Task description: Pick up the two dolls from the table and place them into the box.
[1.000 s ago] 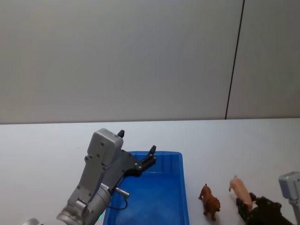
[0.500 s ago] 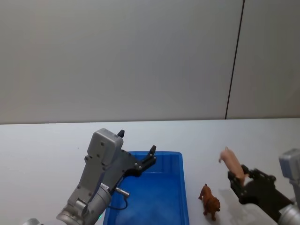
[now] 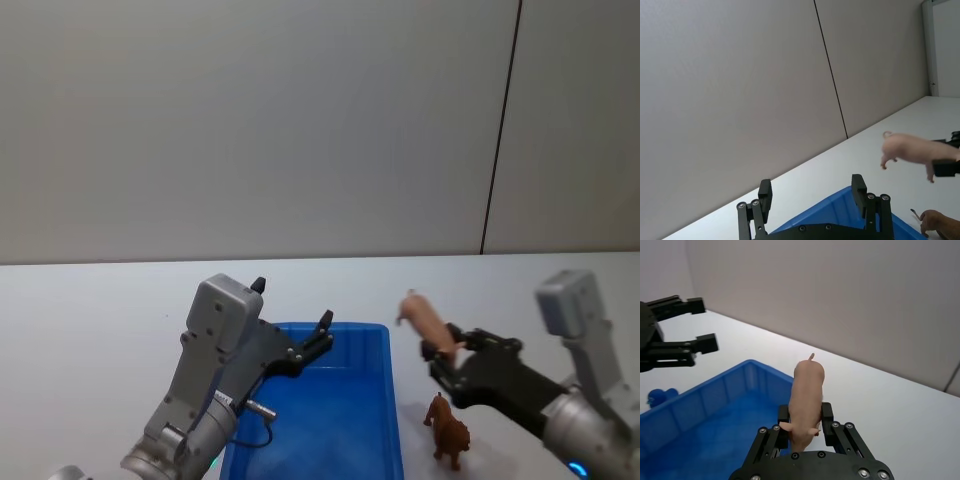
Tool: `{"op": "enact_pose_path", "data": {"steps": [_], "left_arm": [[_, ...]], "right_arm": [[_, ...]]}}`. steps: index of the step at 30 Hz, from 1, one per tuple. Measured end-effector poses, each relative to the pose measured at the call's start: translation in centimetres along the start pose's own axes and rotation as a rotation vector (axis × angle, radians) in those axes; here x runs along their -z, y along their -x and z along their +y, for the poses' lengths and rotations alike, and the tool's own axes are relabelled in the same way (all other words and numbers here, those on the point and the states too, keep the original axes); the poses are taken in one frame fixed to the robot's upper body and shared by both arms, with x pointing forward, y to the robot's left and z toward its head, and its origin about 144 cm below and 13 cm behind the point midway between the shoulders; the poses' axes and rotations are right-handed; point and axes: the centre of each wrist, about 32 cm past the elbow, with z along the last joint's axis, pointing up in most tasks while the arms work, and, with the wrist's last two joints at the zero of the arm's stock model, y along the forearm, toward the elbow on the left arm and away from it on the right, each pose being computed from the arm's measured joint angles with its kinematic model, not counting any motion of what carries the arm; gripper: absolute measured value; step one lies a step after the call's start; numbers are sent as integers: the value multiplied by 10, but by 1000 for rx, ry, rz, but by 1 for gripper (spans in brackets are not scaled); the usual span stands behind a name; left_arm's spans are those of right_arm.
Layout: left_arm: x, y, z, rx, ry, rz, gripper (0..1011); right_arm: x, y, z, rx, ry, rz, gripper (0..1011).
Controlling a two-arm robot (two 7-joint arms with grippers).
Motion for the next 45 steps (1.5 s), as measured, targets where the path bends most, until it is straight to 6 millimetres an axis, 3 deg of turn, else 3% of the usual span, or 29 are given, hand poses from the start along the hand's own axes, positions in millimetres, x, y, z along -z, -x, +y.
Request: {"op": "enact_pose_path", "data": {"steps": [6,17,21,28,45], "left_arm": [[0,0,0,0,0,0,1001],[0,0,0,0,0,0,1001],[0,0,0,0,0,0,1001],[0,0,0,0,0,0,1001],[0,0,0,0,0,0,1001]], "right_arm": [[-6,6,19,-81,34,3,371],[-10,18,40,-170,71,6,692],[-11,19,40,-175,72,2,849],[-12,18,33,-157,60,-12,1001],[0,14,-10,-27,59,-11,1001]]}}
